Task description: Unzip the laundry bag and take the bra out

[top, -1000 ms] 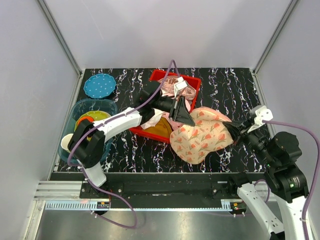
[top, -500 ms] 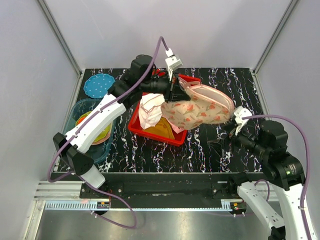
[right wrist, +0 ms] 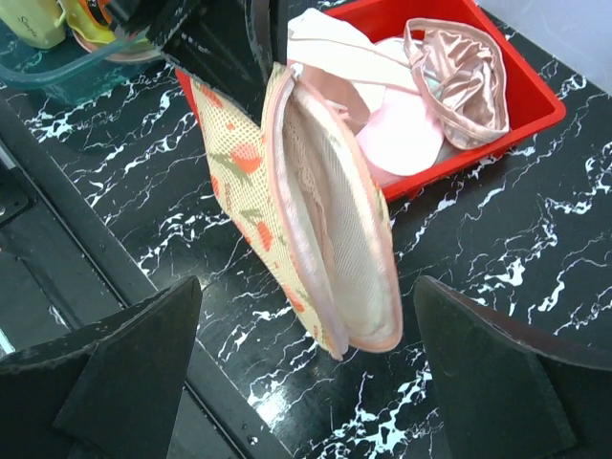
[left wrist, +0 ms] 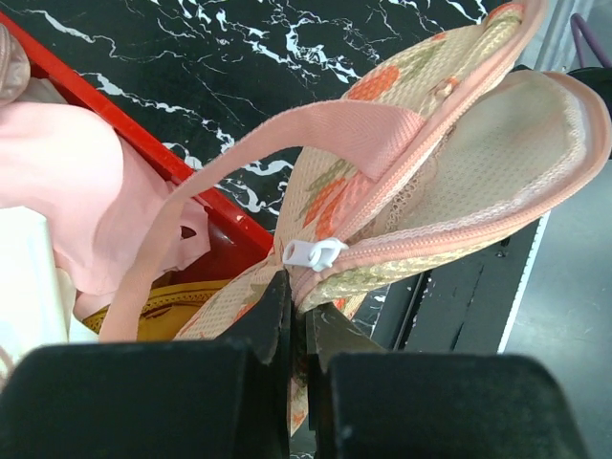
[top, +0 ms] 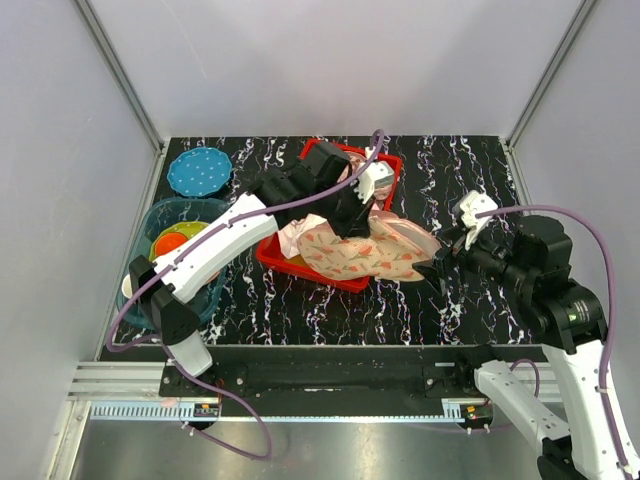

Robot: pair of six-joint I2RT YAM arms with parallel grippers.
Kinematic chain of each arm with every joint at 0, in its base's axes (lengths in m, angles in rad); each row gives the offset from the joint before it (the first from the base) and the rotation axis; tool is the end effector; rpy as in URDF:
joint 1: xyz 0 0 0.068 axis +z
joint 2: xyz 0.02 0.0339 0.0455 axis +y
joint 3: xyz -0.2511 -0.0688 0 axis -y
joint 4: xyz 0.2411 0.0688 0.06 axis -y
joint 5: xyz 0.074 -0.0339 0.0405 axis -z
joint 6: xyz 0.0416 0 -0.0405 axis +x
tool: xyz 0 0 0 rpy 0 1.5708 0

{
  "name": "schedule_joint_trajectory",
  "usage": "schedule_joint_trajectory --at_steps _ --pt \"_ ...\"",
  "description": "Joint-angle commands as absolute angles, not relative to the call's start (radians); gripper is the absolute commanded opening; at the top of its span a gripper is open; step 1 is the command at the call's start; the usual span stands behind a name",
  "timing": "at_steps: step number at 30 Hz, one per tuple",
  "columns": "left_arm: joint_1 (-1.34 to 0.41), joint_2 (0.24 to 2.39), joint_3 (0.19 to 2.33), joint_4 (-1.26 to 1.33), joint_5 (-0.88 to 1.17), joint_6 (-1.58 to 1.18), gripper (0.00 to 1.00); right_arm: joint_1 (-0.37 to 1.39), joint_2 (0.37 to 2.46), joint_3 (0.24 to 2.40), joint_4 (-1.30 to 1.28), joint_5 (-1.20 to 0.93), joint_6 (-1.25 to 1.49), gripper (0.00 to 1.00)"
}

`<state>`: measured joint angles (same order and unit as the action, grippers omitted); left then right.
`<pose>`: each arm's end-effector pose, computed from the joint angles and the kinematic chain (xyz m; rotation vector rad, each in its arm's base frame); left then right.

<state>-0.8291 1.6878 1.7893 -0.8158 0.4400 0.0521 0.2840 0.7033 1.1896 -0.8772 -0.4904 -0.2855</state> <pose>0.2352 -0.2829 0.3739 1.2227 2.0290 -0.8953 0.1058 0.0513 0.3994 -0.8465 1.7490 0.4786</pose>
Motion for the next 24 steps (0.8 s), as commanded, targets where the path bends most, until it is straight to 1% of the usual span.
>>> schedule_joint_trajectory --at_steps 1,6,8,13,15,16,18,20,22,23,24 --pt "-0.873 1.686 1.891 -0.834 0.353 0.103 0.0 0.282 0.735 1.264 -0.784 -0.494 -0.285 0.99" --pt "-0.916 1.713 1.96 -0.867 0.318 0.115 0.0 0.284 0.79 1.284 -0.739 -0.54 -0.265 1.0" --pt "-0.922 1.721 1.976 -0.88 0.311 0.123 0.0 0.284 0.805 1.269 -0.712 -0.58 -0.253 1.0" --pt "-0.93 1.747 2.019 -0.902 0.31 0.124 0.0 0.284 0.828 1.204 -0.64 -0.601 -0.207 1.0" --pt "-0.933 1.75 2.031 -0.911 0.301 0.124 0.0 0.282 0.838 1.186 -0.634 -0.607 -0.203 0.97" --pt "-0.934 1.747 2.034 -0.913 0.295 0.126 0.0 0.284 0.836 1.166 -0.635 -0.591 -0.202 0.9" --pt "-0.934 1.743 2.033 -0.916 0.295 0.127 0.0 0.282 0.821 1.134 -0.634 -0.566 -0.204 0.81" --pt "-0.936 1.74 2.029 -0.914 0.304 0.129 0.0 0.284 0.798 1.111 -0.634 -0.528 -0.199 0.65" --pt "-0.934 1.743 2.031 -0.914 0.324 0.132 0.0 0.284 0.782 1.082 -0.626 -0.511 -0.201 0.54" --pt "-0.934 1.743 2.036 -0.914 0.33 0.13 0.0 0.284 0.772 1.072 -0.623 -0.508 -0.199 0.43" --pt "-0.934 1.743 2.039 -0.913 0.337 0.13 0.0 0.284 0.767 1.059 -0.62 -0.508 -0.199 0.37"
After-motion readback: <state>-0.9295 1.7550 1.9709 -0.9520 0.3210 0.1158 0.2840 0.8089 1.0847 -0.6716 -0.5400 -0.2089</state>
